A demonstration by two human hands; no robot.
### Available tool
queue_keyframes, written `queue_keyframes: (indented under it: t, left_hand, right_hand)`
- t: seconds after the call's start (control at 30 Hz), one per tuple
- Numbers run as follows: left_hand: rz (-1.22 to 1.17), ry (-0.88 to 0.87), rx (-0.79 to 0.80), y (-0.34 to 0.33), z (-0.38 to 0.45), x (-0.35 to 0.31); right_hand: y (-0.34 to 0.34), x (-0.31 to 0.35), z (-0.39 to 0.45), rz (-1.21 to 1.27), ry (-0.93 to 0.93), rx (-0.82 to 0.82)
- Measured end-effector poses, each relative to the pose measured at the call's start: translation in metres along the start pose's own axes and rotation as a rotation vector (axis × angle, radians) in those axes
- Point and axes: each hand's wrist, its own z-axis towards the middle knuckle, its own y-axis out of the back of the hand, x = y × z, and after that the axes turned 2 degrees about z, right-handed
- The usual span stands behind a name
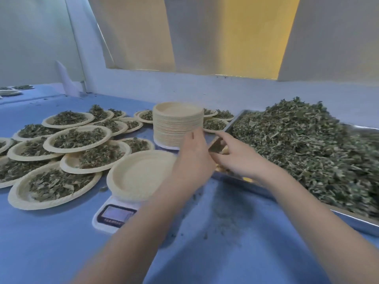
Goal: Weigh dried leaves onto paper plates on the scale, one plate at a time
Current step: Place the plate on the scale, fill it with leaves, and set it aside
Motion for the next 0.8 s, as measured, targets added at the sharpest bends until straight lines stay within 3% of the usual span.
queue_keyframes:
  t: [0.17, 0.33, 0.47, 0.6, 0.8]
  left_hand:
    - [0.104, 0.129, 0.388, -0.056, 0.038, -0.027]
    - [0.239, 0.197, 0.548, -0.076, 0.064, -0.029]
    - [0.310, 0.143, 0.635, -0.079, 0.076, -0.028]
    - [0.277, 0.172, 0.593, -0.084, 0.078, -0.022]
    - [0.142, 0.093, 0.394, -0.080, 0.083, -0.028]
  right_hand:
    - [0.043, -0.061, -0.004, -0.357, -0.155, 0.069]
    - [0.046, -0.085, 0.018, -0.466, -0.257, 0.215]
    - [0.036, -0.088, 0.040, -0.427, -0.281, 0.310]
    - [0.030, -0.089, 0.045, -0.441, -0.167, 0.240]
    - [0.053, -0.088, 0.037, -0.202, -0.136, 0.083]
